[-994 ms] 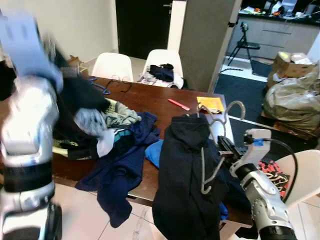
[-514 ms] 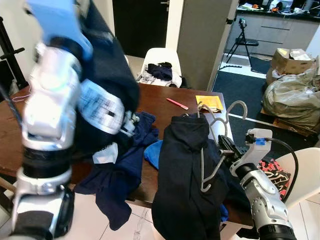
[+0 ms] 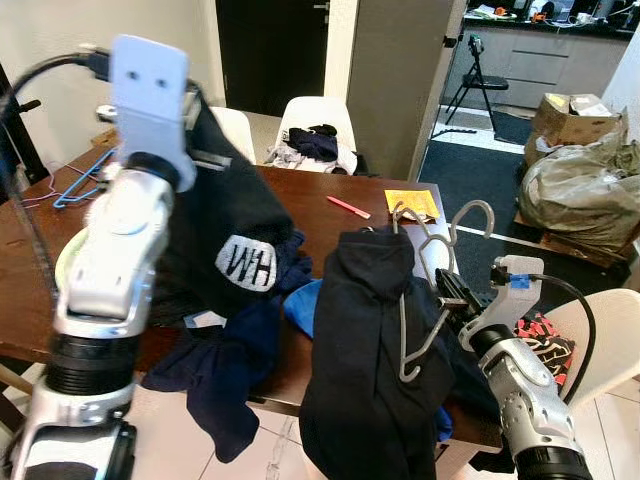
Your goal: Hang hanger
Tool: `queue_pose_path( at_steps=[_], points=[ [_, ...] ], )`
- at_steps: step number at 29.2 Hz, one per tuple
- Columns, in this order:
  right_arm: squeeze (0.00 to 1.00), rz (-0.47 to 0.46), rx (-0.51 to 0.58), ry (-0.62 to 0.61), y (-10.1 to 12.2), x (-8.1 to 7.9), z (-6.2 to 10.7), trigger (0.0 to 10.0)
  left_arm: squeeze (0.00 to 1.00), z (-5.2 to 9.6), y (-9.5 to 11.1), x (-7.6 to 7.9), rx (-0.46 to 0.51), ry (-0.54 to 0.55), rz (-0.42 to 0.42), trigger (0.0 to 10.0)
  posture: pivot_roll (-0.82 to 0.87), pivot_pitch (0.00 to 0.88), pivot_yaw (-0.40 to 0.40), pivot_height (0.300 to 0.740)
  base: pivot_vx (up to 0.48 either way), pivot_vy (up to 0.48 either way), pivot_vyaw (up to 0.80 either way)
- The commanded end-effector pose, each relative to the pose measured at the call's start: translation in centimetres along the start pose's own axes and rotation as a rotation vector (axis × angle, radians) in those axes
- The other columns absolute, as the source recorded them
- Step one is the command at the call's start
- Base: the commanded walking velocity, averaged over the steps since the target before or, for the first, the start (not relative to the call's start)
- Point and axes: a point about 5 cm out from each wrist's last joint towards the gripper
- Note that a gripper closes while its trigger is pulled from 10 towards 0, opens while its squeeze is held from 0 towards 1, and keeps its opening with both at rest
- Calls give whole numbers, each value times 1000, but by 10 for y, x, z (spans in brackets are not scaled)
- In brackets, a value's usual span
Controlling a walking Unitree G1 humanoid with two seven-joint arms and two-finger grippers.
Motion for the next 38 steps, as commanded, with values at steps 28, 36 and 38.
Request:
queue_pose_path(
  at_steps=[28, 36, 38],
  points=[
    [0, -16, -34, -17, -6, 6, 3, 10000, 0, -6, 54, -201, 33, 799, -529, 0, -14, 0, -46, 740, 0, 0, 0],
    [0, -7, -44, -14, -7, 6, 7, 10000, 0, -29, -28, -57, -68, 315, -348, 824, -35, 0, -41, 740, 0, 0, 0],
    [0, -7, -44, -15, -7, 5, 7, 10000, 0, -29, -35, -46, -80, 284, -333, 1020, -35, 0, -41, 740, 0, 0, 0]
  ],
)
Point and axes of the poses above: a point about 5 cm out from each wrist's last joint towards the gripper, its own z axis pointing back from the gripper into the wrist, its own y axis along the axis of the wrist's last joint, x = y × z, and after that the axes turned 2 degrees about -z, right-handed
